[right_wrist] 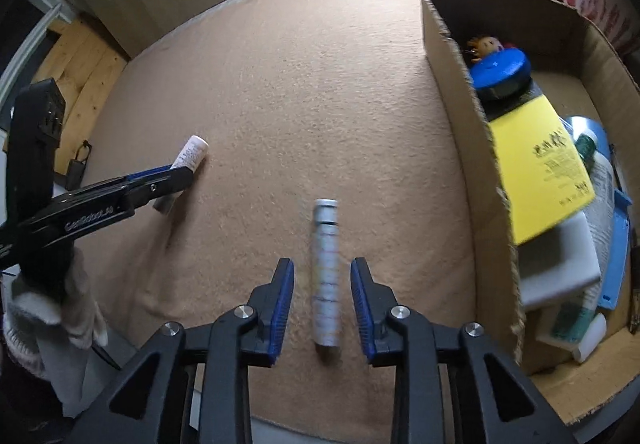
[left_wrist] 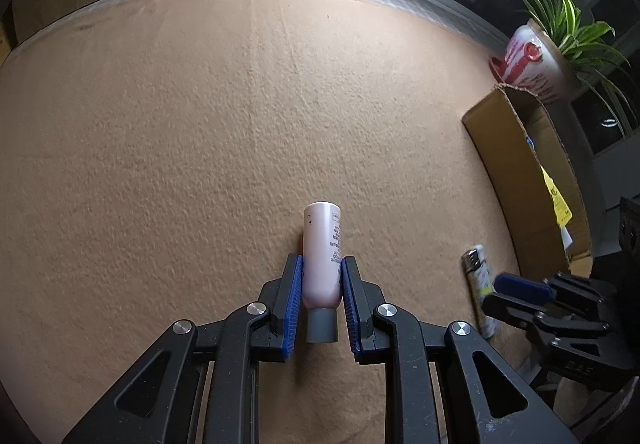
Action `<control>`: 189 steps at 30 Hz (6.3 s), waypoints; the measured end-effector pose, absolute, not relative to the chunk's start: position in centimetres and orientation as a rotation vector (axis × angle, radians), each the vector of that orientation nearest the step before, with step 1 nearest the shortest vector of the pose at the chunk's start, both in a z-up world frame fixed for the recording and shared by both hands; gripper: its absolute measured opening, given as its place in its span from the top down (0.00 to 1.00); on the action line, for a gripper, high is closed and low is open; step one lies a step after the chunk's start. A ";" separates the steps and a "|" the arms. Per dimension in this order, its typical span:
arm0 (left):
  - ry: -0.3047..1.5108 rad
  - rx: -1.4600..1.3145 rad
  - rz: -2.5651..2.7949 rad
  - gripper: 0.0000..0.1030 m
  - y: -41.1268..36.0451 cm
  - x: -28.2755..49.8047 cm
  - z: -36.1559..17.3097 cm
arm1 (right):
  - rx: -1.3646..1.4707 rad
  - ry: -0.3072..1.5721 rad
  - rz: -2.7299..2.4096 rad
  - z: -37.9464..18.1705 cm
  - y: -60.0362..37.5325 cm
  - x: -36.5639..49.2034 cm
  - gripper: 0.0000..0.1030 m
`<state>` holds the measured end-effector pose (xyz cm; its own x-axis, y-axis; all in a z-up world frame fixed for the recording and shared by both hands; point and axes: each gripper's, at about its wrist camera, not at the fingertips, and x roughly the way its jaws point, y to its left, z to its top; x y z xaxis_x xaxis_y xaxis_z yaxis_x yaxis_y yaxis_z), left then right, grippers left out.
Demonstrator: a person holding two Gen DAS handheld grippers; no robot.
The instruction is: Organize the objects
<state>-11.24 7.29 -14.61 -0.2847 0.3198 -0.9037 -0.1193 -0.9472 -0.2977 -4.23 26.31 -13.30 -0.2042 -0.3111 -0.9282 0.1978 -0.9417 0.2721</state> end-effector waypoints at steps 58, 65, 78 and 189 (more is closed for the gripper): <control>-0.006 -1.374 2.144 0.79 33.4 -17.5 -6.6 | 1.528 -0.272 -2.732 -4.8 43.4 0.3 0.80; 0.003 -1.375 2.170 0.52 34.3 -18.3 -6.4 | 1.508 -0.274 -2.729 -4.7 43.7 0.0 0.76; 0.019 -1.331 2.258 0.42 31.1 -17.6 -4.8 | 1.465 -0.301 -2.742 -3.7 42.9 -0.2 0.46; -0.206 -1.565 2.686 0.02 -3.0 -3.1 -4.7 | 1.338 0.038 -2.700 -2.3 16.6 0.3 0.30</control>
<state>-3.07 -2.98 -4.74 -0.4951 0.0890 -0.8643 0.0440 -0.9909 -0.1272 0.28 16.64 -2.33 -0.5990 -0.1032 -0.7941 0.1256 -0.9915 0.0341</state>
